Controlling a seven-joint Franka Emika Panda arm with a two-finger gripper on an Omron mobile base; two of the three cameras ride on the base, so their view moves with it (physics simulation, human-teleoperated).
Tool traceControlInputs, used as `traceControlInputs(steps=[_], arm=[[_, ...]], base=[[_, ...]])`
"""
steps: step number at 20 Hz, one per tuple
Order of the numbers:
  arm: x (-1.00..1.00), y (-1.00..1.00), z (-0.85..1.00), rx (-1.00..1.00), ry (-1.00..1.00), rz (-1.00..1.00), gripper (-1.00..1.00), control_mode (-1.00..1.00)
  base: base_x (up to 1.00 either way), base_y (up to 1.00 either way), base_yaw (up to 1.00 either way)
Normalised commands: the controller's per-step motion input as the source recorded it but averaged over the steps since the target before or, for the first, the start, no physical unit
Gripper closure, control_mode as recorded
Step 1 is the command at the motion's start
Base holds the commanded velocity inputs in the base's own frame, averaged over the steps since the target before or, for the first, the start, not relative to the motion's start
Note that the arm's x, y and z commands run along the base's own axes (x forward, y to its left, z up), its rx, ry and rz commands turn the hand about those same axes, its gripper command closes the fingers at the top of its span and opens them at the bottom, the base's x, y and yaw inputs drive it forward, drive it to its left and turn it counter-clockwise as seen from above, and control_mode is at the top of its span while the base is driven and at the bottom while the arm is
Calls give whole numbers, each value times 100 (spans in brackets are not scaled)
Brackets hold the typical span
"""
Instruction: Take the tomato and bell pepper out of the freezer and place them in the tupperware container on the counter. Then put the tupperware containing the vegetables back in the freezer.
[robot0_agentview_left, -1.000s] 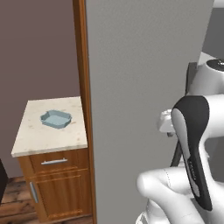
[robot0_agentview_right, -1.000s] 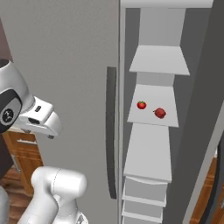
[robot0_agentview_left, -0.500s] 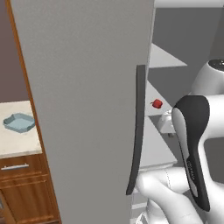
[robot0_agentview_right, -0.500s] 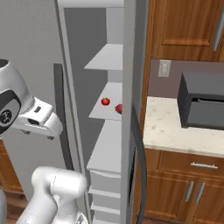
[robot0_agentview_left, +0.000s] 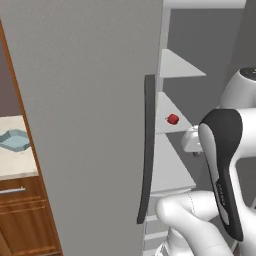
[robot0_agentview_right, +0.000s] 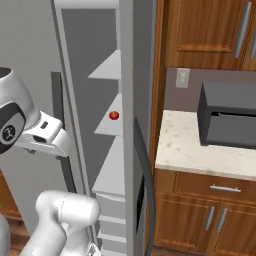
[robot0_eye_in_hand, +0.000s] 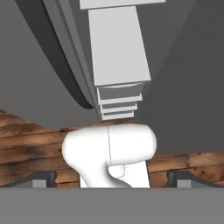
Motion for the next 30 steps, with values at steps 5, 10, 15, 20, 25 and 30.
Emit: traceControlInputs(steps=[5,10,15,20,25,30], arm=[[0,0,0,0,0,0,-100,100],[0,0,0,0,0,0,-100,100],[0,0,0,0,0,0,-100,100],[0,0,0,0,0,0,-100,100],[0,0,0,0,0,0,-100,100],[0,0,0,0,0,0,-100,100]], base=[[58,-30,0],[81,-41,0],[92,-29,0],[100,-22,0],[100,-8,-3],[71,-12,0]])
